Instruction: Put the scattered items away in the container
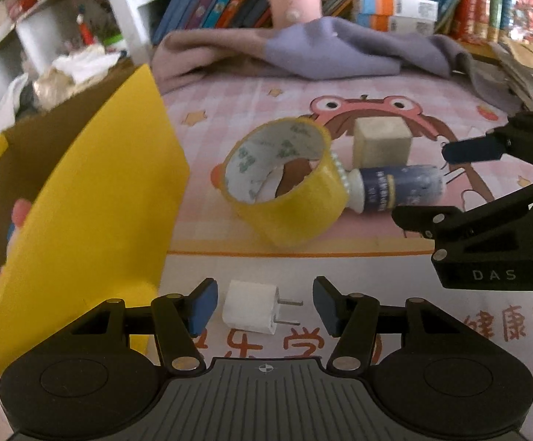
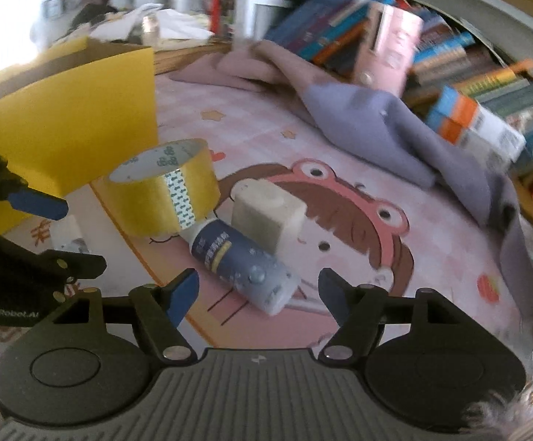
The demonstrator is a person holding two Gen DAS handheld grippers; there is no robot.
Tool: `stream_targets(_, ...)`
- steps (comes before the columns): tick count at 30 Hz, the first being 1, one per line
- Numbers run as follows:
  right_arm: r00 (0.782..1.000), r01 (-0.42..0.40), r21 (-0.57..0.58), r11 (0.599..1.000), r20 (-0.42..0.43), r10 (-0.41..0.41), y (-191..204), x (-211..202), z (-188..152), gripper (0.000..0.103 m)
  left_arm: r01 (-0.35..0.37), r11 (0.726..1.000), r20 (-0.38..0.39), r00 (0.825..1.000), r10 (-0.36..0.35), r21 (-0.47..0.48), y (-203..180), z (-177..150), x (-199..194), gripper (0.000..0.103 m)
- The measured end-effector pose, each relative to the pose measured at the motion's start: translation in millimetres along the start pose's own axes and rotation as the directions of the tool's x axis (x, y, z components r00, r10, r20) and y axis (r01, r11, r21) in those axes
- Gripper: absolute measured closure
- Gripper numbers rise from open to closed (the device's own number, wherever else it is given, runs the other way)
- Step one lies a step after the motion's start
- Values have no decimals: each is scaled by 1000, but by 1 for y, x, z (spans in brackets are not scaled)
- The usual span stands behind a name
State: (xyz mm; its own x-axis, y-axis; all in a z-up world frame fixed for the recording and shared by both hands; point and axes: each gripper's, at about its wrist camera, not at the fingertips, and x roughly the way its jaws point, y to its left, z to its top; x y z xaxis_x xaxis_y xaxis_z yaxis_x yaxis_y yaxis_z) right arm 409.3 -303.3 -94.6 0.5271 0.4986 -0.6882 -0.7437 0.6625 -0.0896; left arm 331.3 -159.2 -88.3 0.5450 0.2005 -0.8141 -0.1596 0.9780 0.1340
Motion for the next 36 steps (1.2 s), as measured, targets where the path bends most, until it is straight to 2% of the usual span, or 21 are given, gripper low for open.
stream_targets(6, 999, -45, -52, 998, -4, 45, 0, 21, 0, 37, 2, 997, -20, 1000, -3, -76, 9, 0, 7, 45)
stream_targets(8, 999, -40, -50, 998, -3, 40, 0, 24, -1, 40, 11, 996, -17, 1000, -12, -92, 10, 0, 8, 48)
stream_targets(9, 999, -42, -44, 998, 0, 42, -1, 24, -1, 40, 22, 995, -13, 1000, -23, -94, 10, 0, 8, 55)
stream_targets(10, 999, -44, -38, 998, 0, 44, -1, 24, -1, 43, 35, 995, -10, 999, -36, -98, 10, 0, 7, 59)
stream_targets(16, 993, -96, 37, 995, -65, 98, -10, 10, -3, 65, 78, 993, -22, 997, -81, -86, 5, -1, 4, 59)
stream_targets(20, 979, -137, 140, 981, -130, 156, -12, -14, -14, 71, 102, 993, -17, 994, -104, -61, -1, -4, -3, 59)
stream_targets(24, 979, -153, 160, 975, -113, 172, -4, -26, -17, 70, 116, 992, -21, 993, -117, -56, -3, -7, -3, 59)
stream_targets(26, 986, -132, 115, 985, -90, 142, 1, -23, -12, 60, 120, 991, -18, 992, -121, -56, -3, -7, -4, 59)
stream_targets(28, 990, -117, 59, 991, -78, 121, 6, -12, -7, 59, 123, 991, -14, 992, -124, -54, -3, -8, -6, 59)
stream_targets(31, 987, -116, 51, 992, -102, 121, 6, 5, -5, 63, 125, 991, -8, 992, -125, -48, -4, -9, -11, 59)
stream_targets(33, 987, -120, 66, 991, -102, 126, 5, 9, -5, 70, 129, 991, -7, 992, -130, -45, -4, -11, -15, 59)
stream_targets(36, 985, -107, 105, 989, -121, 120, 3, 5, -10, 72, 149, 988, -11, 989, -150, -46, -4, -12, -20, 59)
